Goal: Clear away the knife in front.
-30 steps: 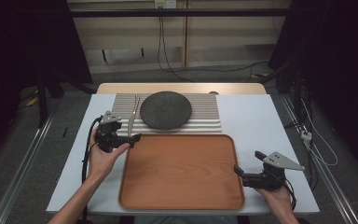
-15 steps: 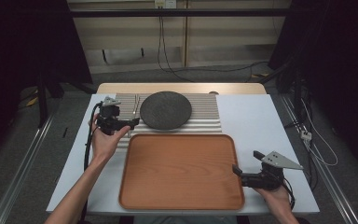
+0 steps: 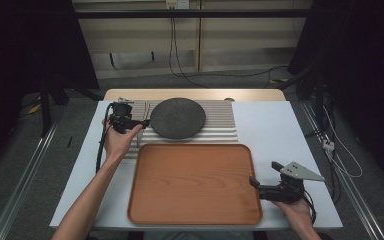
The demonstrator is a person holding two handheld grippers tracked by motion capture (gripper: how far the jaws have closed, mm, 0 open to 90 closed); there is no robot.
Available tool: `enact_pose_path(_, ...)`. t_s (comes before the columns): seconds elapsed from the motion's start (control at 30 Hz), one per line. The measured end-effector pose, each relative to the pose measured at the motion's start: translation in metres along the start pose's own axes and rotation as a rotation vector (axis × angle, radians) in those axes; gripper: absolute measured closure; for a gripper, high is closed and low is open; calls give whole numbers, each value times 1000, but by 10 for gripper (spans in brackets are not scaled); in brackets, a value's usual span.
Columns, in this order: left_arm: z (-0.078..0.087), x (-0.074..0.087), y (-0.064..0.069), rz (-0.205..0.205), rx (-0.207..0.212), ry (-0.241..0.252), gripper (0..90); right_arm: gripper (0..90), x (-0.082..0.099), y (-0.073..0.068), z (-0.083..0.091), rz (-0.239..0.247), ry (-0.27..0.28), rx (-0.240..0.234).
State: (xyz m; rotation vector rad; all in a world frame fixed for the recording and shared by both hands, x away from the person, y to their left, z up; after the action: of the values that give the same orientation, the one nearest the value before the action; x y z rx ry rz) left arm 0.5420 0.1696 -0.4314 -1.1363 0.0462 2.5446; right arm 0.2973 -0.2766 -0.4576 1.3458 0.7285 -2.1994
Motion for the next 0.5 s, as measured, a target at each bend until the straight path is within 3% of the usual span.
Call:
enact_pose_path(0.07,-10,-3,-3,2,-27,-14,220,12,0,0,0,1,-1,0)
enact_pose_path(0.2,-18,-7,-6,5,-33,-26,263,12,0,0,0,-1,-1,-1)
enact_pose_path(0.5,-49,-15,-14,38,-43,-32,464,12,1,1,-1,-6,-4,-7)
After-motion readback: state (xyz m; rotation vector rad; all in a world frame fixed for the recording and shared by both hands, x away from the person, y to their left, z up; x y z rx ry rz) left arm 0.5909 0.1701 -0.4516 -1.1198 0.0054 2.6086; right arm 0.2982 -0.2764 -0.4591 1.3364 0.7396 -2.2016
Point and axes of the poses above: each handheld gripper's, and its own axes: z roughly backward along the jaws, x roughly out of its underside, y roughly to its right, the point moved 3 cm from there along -z, roughly forward along the jaws, and after that the axes turned 14 degrees about -x, right-handed, at the moved point
